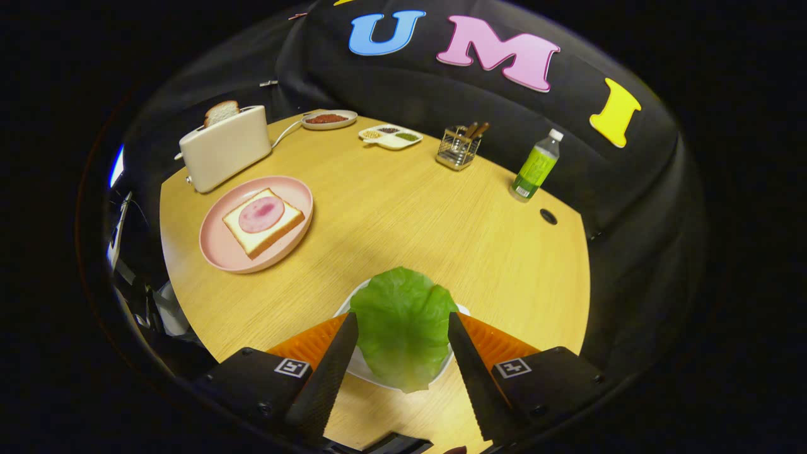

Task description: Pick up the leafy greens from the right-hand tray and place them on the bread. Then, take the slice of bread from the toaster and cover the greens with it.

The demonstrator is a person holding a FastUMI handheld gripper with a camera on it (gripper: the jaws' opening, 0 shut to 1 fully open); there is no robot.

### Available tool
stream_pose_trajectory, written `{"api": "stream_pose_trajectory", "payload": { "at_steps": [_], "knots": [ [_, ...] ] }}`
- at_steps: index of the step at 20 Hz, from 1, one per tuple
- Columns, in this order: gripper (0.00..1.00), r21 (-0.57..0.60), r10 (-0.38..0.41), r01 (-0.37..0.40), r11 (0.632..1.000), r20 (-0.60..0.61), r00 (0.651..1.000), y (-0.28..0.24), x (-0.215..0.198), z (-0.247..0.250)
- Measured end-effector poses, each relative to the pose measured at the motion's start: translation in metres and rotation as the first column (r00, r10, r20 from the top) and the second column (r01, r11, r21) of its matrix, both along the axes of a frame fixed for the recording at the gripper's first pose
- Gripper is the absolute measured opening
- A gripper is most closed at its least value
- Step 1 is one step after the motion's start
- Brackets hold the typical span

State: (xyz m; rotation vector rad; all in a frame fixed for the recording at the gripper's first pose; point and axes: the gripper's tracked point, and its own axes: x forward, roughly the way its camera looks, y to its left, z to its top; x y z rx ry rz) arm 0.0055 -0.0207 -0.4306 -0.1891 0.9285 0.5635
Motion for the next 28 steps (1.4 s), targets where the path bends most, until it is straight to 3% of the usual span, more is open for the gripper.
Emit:
{"api": "stream_pose_trajectory", "payload": {
  "at_steps": [7, 9, 14, 16, 19, 20, 28],
  "knots": [
    [0.82, -0.004, 0.021, -0.022, 1.000, -0.137, 0.990, 0.004, -0.009, -0.045],
    [0.74, 0.011, -0.007, 0.008, 1.000, -0.142, 0.990, 0.006, -0.002, -0.048],
    [0.76, 0.043, -0.043, 0.052, 0.998, -0.187, 0.981, 0.005, 0.001, -0.053],
    [0.71, 0.038, -0.047, 0.055, 0.998, -0.184, 0.982, 0.005, 0.002, -0.053],
    [0.14, 0.018, -0.047, 0.051, 0.999, -0.164, 0.985, 0.005, -0.002, -0.051],
    [0.09, 0.002, -0.043, 0.044, 0.999, -0.155, 0.987, 0.005, -0.003, -0.050],
    [0.08, 0.127, -0.119, 0.119, 0.985, -0.012, 0.993, 0.023, 0.005, 0.036]
  ]
}}
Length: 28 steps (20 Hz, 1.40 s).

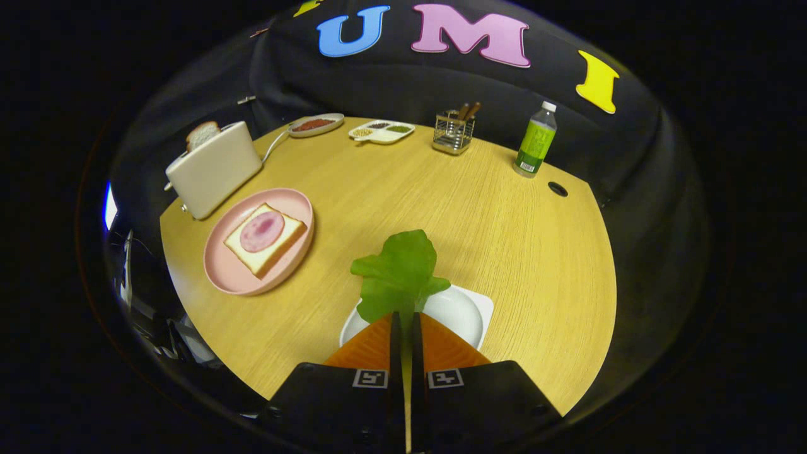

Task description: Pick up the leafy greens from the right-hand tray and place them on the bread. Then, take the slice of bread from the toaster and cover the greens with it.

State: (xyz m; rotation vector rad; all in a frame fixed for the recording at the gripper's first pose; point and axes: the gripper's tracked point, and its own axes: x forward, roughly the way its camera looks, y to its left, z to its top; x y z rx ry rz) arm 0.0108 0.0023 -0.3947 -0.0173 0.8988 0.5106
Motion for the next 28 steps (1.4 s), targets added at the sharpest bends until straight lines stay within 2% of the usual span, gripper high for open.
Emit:
{"api": "stream_pose_trajectory", "payload": {
  "at_steps": [6, 12, 18, 28],
  "knots": [
    [0.08, 0.115, 0.016, -0.031, 0.993, 0.131, 0.991, 0.052, -0.002, 0.090],
    [0.08, 0.191, 0.076, -0.107, 0.976, 0.162, 0.984, 0.119, -0.012, 0.135],
    [0.08, 0.194, 0.137, -0.160, 0.968, 0.124, 0.983, 0.171, -0.020, 0.124],
    [0.08, 0.108, 0.187, -0.186, 0.977, -0.003, 0.982, 0.219, -0.020, 0.052]
  ]
}}
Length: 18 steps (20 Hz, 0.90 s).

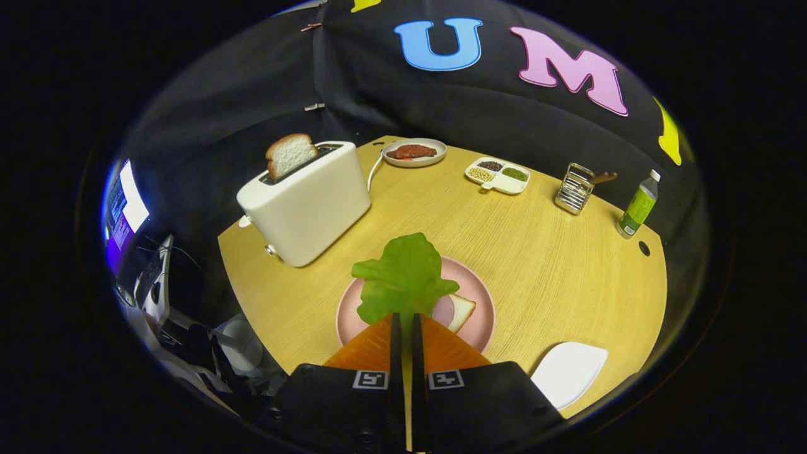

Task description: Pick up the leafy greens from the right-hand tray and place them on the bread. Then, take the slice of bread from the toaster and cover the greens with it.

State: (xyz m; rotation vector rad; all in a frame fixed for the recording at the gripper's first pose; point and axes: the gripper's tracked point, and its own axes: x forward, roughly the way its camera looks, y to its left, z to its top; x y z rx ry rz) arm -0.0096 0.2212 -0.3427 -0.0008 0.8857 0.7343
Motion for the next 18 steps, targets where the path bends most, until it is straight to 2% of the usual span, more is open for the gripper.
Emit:
{"api": "stream_pose_trajectory", "payload": {
  "at_steps": [1, 4, 7, 8, 9, 10, 11, 15, 18],
  "knots": [
    [0.08, -0.016, -0.005, 0.005, 1.000, -0.008, 1.000, 0.002, 0.002, -0.008],
    [0.18, -0.091, -0.041, 0.037, 0.995, -0.040, 0.998, -0.002, 0.005, -0.033],
    [0.66, -0.113, -0.082, 0.079, 0.990, -0.028, 0.996, -0.003, 0.008, -0.037],
    [0.74, -0.101, -0.088, 0.086, 0.991, -0.019, 0.996, -0.002, 0.008, -0.033],
    [0.91, -0.084, -0.090, 0.088, 0.993, -0.012, 0.996, 0.000, 0.009, -0.026],
    [0.97, -0.074, -0.093, 0.092, 0.993, -0.004, 0.996, 0.000, 0.009, -0.023],
    [1.00, -0.067, -0.102, 0.102, 0.993, 0.004, 0.995, -0.002, 0.011, -0.018],
    [1.00, 0.025, -0.162, 0.161, 0.987, 0.026, 0.987, -0.003, 0.017, 0.019],
    [0.99, 0.111, -0.155, 0.143, 0.983, 0.103, 0.983, 0.007, 0.023, 0.070]
  ]
}}
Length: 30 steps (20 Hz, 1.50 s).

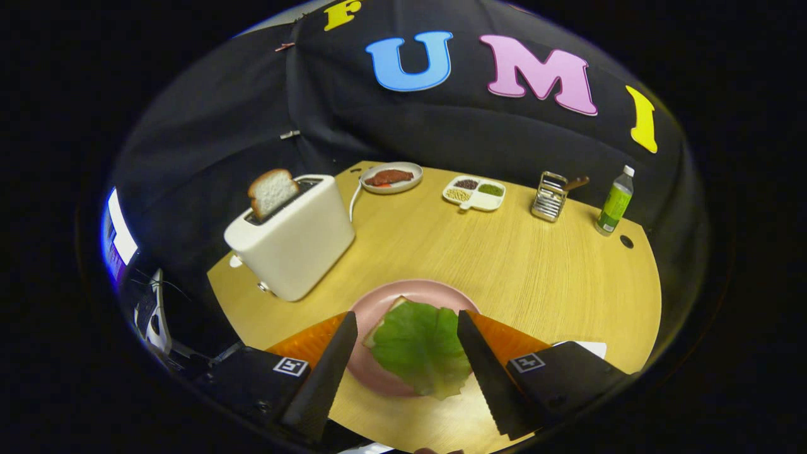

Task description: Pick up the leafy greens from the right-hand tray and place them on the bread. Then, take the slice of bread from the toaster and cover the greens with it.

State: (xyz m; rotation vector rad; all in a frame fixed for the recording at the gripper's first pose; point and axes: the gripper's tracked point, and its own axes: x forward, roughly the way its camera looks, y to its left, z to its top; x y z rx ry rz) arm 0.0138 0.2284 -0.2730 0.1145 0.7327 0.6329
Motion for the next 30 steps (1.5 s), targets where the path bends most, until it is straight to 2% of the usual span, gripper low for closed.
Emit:
{"api": "stream_pose_trajectory", "payload": {
  "at_steps": [5, 9, 15, 18, 21, 26, 30],
  "knots": [
    [0.99, 0.126, 0.019, -0.037, 0.991, 0.139, 0.990, 0.036, 0.019, 0.096],
    [0.99, 0.224, 0.050, -0.099, 0.969, 0.213, 0.976, 0.076, 0.027, 0.161],
    [0.99, 0.322, 0.101, -0.171, 0.931, 0.223, 0.970, 0.142, 0.030, 0.205],
    [0.98, 0.320, 0.135, -0.202, 0.925, 0.221, 0.966, 0.179, 0.030, 0.208],
    [0.97, 0.286, 0.151, -0.199, 0.937, 0.180, 0.972, 0.211, 0.035, 0.187],
    [0.95, 0.216, 0.105, -0.096, 0.972, -0.030, 0.994, 0.246, 0.049, 0.119],
    [0.95, 0.254, 0.052, -0.015, 0.967, -0.142, 0.988, 0.268, 0.057, 0.103]
  ]
}}
